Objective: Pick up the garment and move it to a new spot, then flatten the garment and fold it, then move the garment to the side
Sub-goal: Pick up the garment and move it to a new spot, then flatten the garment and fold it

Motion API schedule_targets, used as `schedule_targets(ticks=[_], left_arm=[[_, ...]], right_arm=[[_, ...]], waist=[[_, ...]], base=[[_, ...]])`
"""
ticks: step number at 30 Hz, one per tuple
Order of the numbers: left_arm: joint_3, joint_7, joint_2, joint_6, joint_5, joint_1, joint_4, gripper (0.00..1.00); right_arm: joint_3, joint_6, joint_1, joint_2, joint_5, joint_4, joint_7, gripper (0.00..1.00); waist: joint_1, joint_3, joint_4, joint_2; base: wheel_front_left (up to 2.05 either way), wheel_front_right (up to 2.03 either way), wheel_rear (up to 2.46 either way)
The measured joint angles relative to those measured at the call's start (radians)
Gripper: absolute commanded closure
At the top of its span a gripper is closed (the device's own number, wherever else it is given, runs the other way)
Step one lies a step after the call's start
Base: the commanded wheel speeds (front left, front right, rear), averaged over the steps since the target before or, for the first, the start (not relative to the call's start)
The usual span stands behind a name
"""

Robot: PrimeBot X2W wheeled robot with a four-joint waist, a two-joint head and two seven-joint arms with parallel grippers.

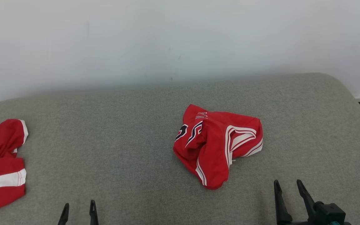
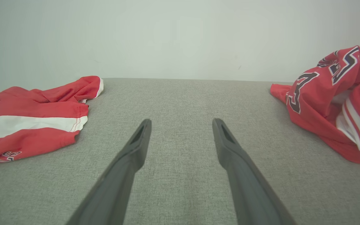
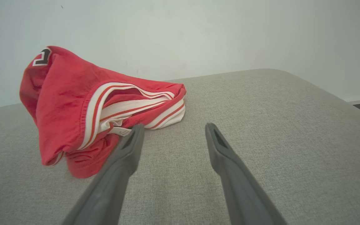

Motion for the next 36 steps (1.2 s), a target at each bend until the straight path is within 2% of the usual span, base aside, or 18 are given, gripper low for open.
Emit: schedule_targets(ticks=[27, 36], left_arm=[[-0.008, 0.0, 0.0, -0.016, -0.004, -0.009, 0.012, 0.0], [-0.026, 0.0, 0.0, -0.019, -0.02, -0.051, -0.043, 0.0]], right_arm=[[0.005, 0.0, -0.012, 0.0, 0.021, 0.018, 0.0, 0.0], [0.01, 0.0, -0.022, 0.0, 0.026, 0.016, 0.0, 0.0]], waist=[[0.0, 0.014, -0.02, 0.0], [0.0, 0.023, -0.037, 0.0]], base=[[0.0, 0.0, 0.0], [0.0, 0.0, 0.0]])
